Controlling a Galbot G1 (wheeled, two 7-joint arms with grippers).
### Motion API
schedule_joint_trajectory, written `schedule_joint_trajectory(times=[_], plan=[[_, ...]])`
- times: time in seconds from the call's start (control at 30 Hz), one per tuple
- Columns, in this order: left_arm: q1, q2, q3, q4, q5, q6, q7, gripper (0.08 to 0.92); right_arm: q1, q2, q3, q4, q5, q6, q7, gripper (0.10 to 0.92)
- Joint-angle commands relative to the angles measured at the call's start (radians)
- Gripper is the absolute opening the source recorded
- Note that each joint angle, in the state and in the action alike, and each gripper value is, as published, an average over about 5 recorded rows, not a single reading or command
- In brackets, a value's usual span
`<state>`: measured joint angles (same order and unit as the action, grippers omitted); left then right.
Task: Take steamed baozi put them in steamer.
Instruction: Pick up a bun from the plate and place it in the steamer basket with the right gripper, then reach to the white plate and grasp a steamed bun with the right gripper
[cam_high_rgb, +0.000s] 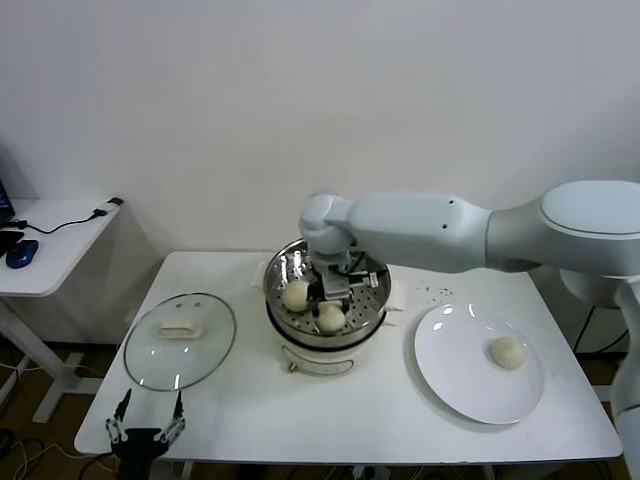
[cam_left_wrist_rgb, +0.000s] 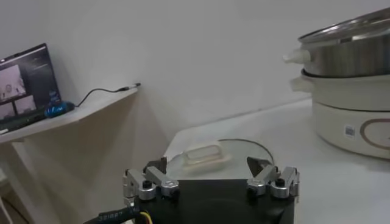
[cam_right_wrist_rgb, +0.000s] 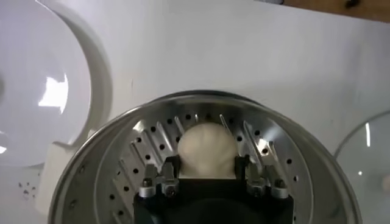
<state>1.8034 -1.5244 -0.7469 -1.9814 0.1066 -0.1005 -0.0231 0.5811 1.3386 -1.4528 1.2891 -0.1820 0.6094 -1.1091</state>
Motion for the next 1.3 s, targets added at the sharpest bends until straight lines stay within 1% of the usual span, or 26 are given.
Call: schedule_joint_trajectory(times=[0.03, 0.1, 0.27, 0.37, 0.5, 0.6, 0.67, 0.73, 0.87, 0.9, 1.0, 1.13, 1.23, 1.3], plan=[[0.001, -0.001, 0.001, 0.004, -0.002, 0.0, 0.0, 0.823, -0.046, 0.016, 0.004, 0.001, -0.024, 0.011, 0.009, 0.592], [0.0, -0.003, 0.004, 0.004, -0.002, 0.0, 0.0, 0.823, -0.045, 0.014, 0.01, 0.003, -0.036, 0.012, 0.009, 0.613], [-0.003, -0.005, 0.006, 0.003, 0.0, 0.001, 0.0, 0.823, -0.033, 0.008, 0.029, -0.001, -0.058, 0.008, 0.002, 0.744], [-0.002, -0.006, 0.007, 0.003, 0.0, 0.001, 0.0, 0.823, -0.017, 0.002, 0.047, -0.008, -0.056, 0.006, 0.001, 0.804], [-0.001, -0.006, 0.007, 0.001, 0.0, 0.0, 0.0, 0.823, 0.032, -0.029, 0.073, -0.014, -0.028, -0.016, 0.001, 0.821], [-0.001, -0.004, 0.007, -0.001, 0.0, 0.0, -0.001, 0.823, 0.093, -0.083, 0.059, -0.025, 0.042, -0.065, 0.003, 0.822], [0.0, -0.003, 0.008, -0.003, -0.001, -0.001, -0.001, 0.823, 0.138, -0.132, 0.03, -0.033, 0.107, -0.132, 0.017, 0.823], [0.0, -0.003, 0.01, -0.005, -0.001, -0.002, 0.0, 0.823, 0.187, -0.186, -0.02, -0.039, 0.197, -0.233, 0.051, 0.823], [0.001, -0.001, 0.015, -0.01, -0.001, -0.003, 0.0, 0.823, 0.289, -0.293, -0.2, -0.035, 0.481, -0.493, 0.122, 0.823], [0.001, -0.001, 0.017, -0.011, -0.001, -0.003, 0.0, 0.823, 0.303, -0.321, -0.231, -0.032, 0.553, -0.559, 0.122, 0.823], [0.001, 0.001, 0.02, -0.013, -0.002, -0.005, 0.0, 0.823, 0.315, -0.41, -0.255, -0.016, 0.693, -0.731, 0.099, 0.823], [0.003, 0.002, 0.023, -0.011, -0.002, -0.007, 0.0, 0.823, 0.294, -0.524, -0.261, 0.009, 0.749, -0.845, 0.071, 0.823], [0.003, 0.003, 0.024, -0.011, -0.002, -0.007, -0.001, 0.823, 0.244, -0.608, -0.239, 0.013, 0.737, -0.879, 0.061, 0.823], [0.001, 0.003, 0.023, -0.011, -0.002, -0.007, -0.002, 0.823, 0.191, -0.655, -0.206, 0.005, 0.701, -0.885, 0.051, 0.823]])
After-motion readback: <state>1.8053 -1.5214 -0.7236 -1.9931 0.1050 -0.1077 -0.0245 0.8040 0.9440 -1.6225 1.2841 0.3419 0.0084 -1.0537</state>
